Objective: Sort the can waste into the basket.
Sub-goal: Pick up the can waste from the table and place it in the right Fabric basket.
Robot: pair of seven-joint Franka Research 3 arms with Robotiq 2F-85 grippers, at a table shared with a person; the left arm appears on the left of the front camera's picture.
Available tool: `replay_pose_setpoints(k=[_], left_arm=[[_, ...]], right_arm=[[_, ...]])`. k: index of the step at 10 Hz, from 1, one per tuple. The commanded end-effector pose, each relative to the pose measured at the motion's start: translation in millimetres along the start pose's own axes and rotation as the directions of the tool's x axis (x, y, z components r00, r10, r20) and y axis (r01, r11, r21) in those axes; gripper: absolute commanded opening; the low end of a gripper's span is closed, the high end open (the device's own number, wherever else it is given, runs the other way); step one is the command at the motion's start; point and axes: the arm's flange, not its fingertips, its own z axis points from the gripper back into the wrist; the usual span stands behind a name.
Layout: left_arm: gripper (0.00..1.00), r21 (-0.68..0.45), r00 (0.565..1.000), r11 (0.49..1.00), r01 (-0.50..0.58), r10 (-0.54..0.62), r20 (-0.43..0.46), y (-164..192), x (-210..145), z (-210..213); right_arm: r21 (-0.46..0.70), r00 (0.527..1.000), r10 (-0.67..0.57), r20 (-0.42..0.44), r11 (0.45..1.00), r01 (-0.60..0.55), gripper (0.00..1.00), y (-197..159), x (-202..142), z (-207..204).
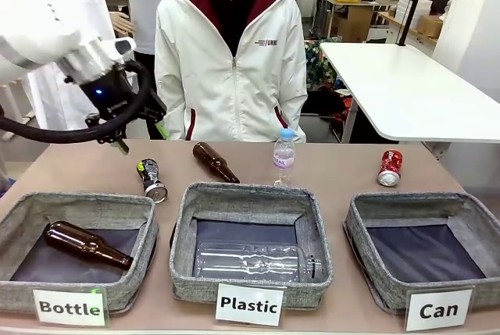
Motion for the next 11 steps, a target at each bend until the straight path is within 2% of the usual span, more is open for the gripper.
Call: replay_pose_setpoints(k=[1, 2, 3, 4, 5, 8, 9, 10, 11], left_arm=[[1.00, 0.103, 0.998, 0.993, -0.053, 0.049, 0.039, -8.8, 13.9, -12.2], [1.00, 0.138, 0.997, 0.988, -0.070, 0.063, 0.054, -8.4, 18.8, -23.8], [1.00, 0.167, 0.998, 0.985, -0.035, 0.026, 0.057, -7.4, 25.5, -35.0], [1.00, 0.209, 0.995, 0.976, 0.057, -0.072, 0.067, -6.6, 33.2, -46.2], [1.00, 0.242, 0.991, 0.963, 0.116, -0.129, 0.038, -5.0, 41.4, -56.9], [1.00, 0.266, 0.995, 0.960, 0.092, -0.097, 0.006, 0.8, 58.4, -70.2], [1.00, 0.272, 0.996, 0.959, 0.072, -0.082, 0.023, 2.7, 58.1, -72.0], [1.00, 0.249, 0.998, 0.967, -0.050, 0.037, 0.057, 3.6, 57.5, -73.8], [1.00, 0.243, 0.977, 0.947, -0.212, 0.200, 0.071, 3.4, 54.0, -78.0]], right_arm=[[0.021, 0.999, 0.028, 0.016, 0.999, -0.028, 1.00, 0.3, 2.5, -0.1], [0.021, 0.999, 0.028, 0.016, 0.999, -0.028, 1.00, 0.3, 2.5, -0.1], [0.021, 0.999, 0.028, 0.016, 0.999, -0.028, 1.00, 0.3, 2.5, -0.1], [0.021, 0.999, 0.028, 0.016, 0.999, -0.028, 1.00, 0.3, 2.5, -0.1], [0.021, 0.999, 0.028, 0.016, 0.999, -0.028, 1.00, 0.3, 2.5, -0.1], [0.021, 0.999, 0.028, 0.016, 0.999, -0.028, 1.00, 0.3, 2.5, -0.1], [0.021, 0.999, 0.028, 0.016, 0.999, -0.028, 1.00, 0.3, 2.5, -0.1], [0.021, 0.999, 0.028, 0.016, 0.999, -0.028, 1.00, 0.3, 2.5, -0.1], [0.021, 0.999, 0.028, 0.016, 0.999, -0.028, 1.00, 0.3, 2.5, -0.1]])
